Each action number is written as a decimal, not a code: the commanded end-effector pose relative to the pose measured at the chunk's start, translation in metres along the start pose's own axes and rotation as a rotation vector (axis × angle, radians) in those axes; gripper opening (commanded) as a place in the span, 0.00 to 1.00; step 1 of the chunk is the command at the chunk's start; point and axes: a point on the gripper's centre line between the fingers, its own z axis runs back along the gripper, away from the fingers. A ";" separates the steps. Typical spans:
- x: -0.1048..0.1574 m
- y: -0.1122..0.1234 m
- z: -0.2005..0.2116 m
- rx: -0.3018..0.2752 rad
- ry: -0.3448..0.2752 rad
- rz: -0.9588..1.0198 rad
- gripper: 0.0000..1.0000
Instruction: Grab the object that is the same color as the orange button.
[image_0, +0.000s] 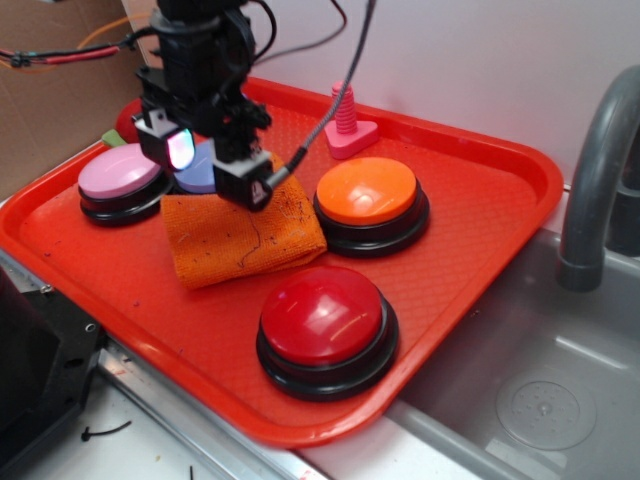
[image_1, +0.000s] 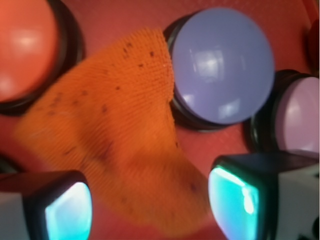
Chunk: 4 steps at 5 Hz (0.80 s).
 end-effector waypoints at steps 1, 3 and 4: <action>-0.006 -0.006 -0.035 0.015 -0.035 0.005 1.00; -0.004 -0.012 -0.056 -0.021 -0.026 0.001 1.00; -0.002 -0.011 -0.055 -0.032 -0.020 0.016 0.00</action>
